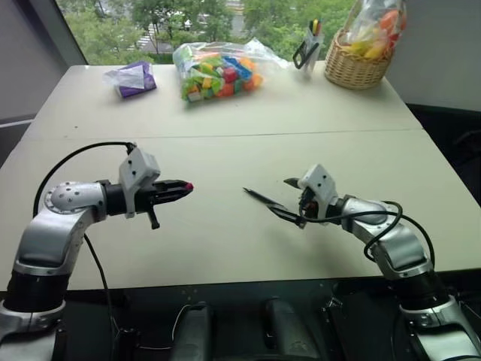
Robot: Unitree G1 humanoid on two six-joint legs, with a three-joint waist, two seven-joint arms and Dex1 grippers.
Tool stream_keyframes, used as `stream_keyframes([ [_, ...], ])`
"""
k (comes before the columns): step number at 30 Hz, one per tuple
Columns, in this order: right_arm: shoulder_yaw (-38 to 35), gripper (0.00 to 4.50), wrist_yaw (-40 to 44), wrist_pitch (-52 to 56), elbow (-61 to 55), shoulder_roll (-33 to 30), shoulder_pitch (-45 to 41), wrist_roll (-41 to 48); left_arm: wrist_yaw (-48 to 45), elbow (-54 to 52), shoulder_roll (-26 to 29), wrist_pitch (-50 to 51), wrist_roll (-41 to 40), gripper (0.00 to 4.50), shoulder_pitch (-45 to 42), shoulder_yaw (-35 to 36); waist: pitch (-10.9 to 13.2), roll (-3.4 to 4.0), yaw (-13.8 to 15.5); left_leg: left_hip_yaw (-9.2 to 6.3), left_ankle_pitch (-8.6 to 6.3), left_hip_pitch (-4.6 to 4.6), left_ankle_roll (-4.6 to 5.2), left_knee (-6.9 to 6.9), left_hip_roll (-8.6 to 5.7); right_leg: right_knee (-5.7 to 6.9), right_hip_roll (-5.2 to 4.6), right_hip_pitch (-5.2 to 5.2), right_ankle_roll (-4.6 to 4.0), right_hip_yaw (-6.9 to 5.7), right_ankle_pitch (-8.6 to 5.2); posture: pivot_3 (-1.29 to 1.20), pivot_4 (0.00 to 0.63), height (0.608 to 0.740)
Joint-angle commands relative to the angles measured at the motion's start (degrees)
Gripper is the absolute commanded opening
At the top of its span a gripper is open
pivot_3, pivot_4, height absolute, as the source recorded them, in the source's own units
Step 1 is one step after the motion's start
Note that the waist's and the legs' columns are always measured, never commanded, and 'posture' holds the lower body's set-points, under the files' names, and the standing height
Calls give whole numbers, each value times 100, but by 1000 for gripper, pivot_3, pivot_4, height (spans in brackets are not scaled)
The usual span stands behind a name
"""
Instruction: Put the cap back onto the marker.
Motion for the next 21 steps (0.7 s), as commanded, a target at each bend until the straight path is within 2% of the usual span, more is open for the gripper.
stream_keyframes([
  [1,10,4489,86,-356,305,107,-103,-189,129,-277,111,29,-140,23,59,201,0,0,0,0,0,0,0,0,0,0,0,0,0,0,0,0,150,740],
  [11,286,4489,157,-510,677,109,17,-768,249,-246,217,-92,-166,23,136,166,0,0,0,1,0,7,0,0,0,0,0,5,0,1,0,0,150,740],
  [17,314,4489,261,-268,545,138,135,-733,249,-162,251,-157,-157,23,115,140,-1,-1,0,1,0,14,0,0,0,0,0,12,-1,1,0,0,150,740],
  [20,274,3654,319,-62,482,141,162,-629,243,-128,251,-174,-160,0,82,125,-1,-1,5,1,0,15,0,0,0,-1,0,13,-1,1,0,0,150,740],
  [21,257,3189,351,3,465,142,165,-590,241,-116,252,-182,-162,0,69,119,-1,-1,11,1,0,14,0,0,0,-1,0,13,-1,1,0,0,150,740],
])
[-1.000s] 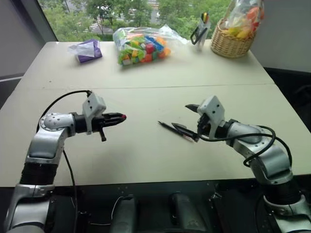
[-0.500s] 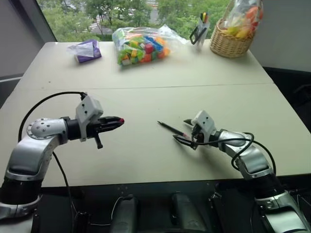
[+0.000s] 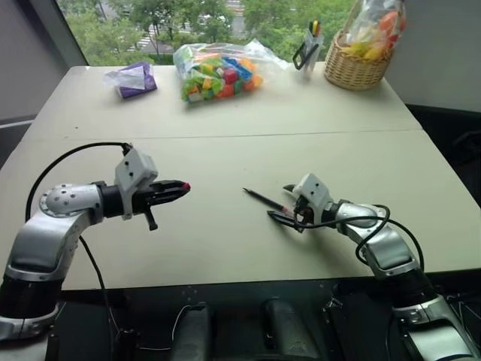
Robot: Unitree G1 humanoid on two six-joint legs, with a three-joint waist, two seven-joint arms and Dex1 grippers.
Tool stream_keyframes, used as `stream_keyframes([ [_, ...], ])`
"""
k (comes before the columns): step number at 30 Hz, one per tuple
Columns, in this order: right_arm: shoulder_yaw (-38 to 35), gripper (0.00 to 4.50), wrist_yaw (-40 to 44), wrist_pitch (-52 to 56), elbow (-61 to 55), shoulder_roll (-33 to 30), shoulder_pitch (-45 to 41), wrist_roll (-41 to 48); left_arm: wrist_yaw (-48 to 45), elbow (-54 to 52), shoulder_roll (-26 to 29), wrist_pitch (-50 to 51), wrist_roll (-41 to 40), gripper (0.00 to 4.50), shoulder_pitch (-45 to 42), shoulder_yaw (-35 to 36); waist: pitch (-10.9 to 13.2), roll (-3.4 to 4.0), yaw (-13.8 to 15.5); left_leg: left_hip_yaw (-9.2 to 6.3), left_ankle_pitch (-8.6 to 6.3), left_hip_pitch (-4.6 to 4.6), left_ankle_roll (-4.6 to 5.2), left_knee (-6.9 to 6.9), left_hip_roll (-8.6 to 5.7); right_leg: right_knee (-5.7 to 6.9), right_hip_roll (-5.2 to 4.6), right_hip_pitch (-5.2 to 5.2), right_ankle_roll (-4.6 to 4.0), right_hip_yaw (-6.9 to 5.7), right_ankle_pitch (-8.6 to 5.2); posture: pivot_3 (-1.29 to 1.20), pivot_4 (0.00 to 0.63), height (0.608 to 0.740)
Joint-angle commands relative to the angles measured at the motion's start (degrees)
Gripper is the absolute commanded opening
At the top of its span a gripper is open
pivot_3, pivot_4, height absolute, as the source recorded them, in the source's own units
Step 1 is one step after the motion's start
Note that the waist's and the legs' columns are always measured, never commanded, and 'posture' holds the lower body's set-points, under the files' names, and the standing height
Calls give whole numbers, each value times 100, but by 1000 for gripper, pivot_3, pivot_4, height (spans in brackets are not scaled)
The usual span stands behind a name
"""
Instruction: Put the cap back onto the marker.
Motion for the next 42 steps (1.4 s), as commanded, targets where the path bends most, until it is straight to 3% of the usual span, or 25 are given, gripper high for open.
stream_keyframes([
  [1,59,2671,135,364,-3,-4,153,52,8,-44,100,-109,-29,0,-88,95,0,0,8,0,0,0,0,0,0,0,-1,1,0,0,0,0,150,740],
  [6,0,90,229,587,-46,6,144,160,10,9,99,-144,-22,0,-150,76,-1,-2,12,0,0,13,0,0,-2,0,-2,13,0,0,0,0,150,740],
  [14,-35,31,274,510,-223,-112,28,83,-7,63,93,-171,-8,0,-225,31,-1,-2,16,1,0,14,0,0,-2,0,-2,15,0,0,0,0,150,740],
  [23,-191,31,1028,-185,-719,-1272,-787,-251,-491,851,-197,-907,350,0,-718,-785,1,1,4,6,0,10,0,-1,-6,-4,-3,10,1,3,0,0,150,740],
  [33,-382,31,2437,793,-1529,-1856,-1272,988,-1083,2229,-649,-2635,1121,0,-1574,-1519,2,1,13,4,0,-2,0,-2,-4,-8,-2,2,1,2,0,0,150,740],
  [42,-206,31,2576,806,-1467,-1775,-1504,1027,-1274,2500,-915,-3502,1211,0,-1856,-1552,2,1,6,3,0,-9,0,1,-5,-7,-4,-4,1,2,0,0,150,740],
])
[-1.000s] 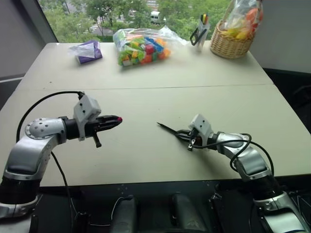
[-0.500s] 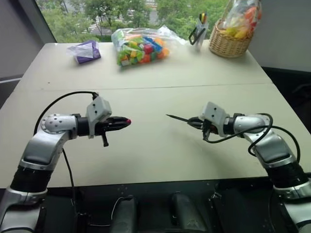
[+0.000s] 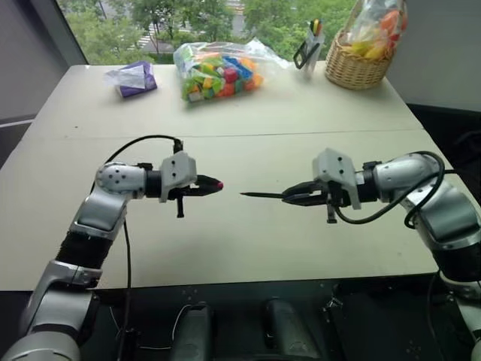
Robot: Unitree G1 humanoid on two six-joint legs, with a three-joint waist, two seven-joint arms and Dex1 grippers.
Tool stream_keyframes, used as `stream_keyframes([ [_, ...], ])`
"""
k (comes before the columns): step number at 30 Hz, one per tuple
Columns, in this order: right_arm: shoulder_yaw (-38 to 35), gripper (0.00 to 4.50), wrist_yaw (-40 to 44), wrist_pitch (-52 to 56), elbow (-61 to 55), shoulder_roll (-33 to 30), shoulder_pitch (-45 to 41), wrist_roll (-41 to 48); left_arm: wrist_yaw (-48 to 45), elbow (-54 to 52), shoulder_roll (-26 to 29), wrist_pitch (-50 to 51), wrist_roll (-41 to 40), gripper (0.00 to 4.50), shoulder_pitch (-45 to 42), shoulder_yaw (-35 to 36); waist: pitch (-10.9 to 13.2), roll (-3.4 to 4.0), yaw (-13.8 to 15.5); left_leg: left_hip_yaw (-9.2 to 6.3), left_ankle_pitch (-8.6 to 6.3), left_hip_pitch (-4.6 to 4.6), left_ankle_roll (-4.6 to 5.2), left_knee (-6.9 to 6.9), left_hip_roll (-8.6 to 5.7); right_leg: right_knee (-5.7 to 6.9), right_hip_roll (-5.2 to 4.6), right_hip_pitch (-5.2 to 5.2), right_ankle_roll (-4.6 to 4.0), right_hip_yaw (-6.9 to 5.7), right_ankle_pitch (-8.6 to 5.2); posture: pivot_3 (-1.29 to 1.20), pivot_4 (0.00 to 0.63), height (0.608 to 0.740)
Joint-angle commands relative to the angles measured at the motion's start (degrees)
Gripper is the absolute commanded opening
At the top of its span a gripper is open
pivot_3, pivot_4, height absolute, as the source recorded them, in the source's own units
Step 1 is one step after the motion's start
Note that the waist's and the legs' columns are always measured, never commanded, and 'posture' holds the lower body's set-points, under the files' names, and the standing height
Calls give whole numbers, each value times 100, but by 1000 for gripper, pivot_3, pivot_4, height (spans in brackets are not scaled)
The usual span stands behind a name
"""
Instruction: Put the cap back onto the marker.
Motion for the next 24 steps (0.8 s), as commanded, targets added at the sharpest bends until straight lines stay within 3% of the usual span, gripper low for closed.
stream_keyframes([
  [1,-46,31,59,-54,-44,44,-213,50,-111,-87,-15,-354,3,0,-85,56,0,0,-5,0,0,0,0,0,0,0,0,-1,0,0,0,0,150,740],
  [24,148,31,180,-226,530,315,-334,-122,-556,-545,-28,134,-225,0,12,23,0,0,1,-1,0,-3,0,0,0,2,0,-3,0,-1,0,0,150,740],
])
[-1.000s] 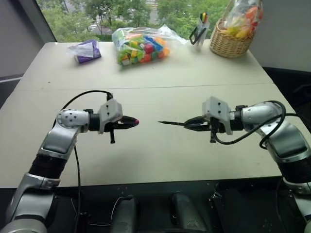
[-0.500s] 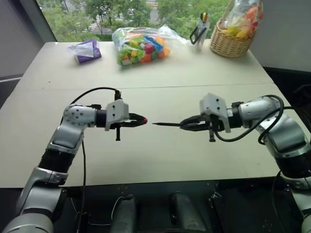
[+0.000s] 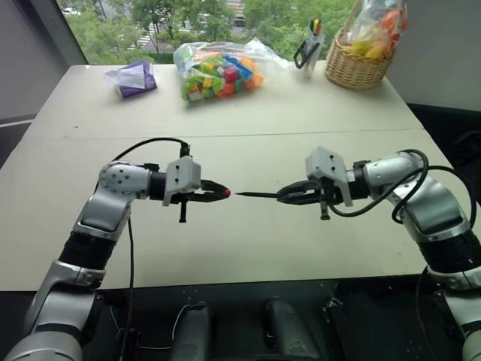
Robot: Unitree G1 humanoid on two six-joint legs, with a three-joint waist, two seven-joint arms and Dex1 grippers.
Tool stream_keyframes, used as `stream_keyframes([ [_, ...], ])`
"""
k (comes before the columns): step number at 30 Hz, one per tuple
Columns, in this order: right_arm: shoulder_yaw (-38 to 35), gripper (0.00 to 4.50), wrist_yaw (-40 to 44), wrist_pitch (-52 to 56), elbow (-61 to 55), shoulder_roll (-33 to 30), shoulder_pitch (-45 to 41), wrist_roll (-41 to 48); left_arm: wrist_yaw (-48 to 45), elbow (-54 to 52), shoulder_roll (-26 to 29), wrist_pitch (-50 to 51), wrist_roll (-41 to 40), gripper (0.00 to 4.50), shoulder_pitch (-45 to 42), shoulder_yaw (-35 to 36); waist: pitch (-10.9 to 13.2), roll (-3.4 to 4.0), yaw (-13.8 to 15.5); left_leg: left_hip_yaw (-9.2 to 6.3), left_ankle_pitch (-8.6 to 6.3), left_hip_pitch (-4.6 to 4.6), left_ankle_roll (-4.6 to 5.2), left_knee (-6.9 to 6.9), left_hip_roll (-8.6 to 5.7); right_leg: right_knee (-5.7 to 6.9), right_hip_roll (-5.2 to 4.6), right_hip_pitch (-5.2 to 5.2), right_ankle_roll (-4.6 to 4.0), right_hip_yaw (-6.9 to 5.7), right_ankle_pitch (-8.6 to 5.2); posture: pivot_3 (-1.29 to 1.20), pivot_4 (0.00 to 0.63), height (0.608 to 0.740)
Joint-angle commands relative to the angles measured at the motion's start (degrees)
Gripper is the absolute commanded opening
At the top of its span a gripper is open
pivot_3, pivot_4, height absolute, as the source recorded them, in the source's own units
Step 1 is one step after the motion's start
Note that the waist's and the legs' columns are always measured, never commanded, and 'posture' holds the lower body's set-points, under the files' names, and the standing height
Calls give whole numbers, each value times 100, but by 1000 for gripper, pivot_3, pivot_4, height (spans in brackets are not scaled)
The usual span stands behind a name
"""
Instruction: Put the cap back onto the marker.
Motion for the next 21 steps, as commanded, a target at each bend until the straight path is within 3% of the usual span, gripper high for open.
stream_keyframes([
  [1,-76,31,-4,-61,-64,4,-101,-17,-33,-211,22,-8,-79,0,-44,47,0,0,0,0,0,0,0,0,0,0,0,0,0,0,0,0,150,740],
  [21,41,31,-157,77,-276,204,-81,27,73,-464,-110,187,-70,0,32,-61,0,0,-1,0,0,0,0,0,0,0,0,0,0,0,0,0,150,740],
])
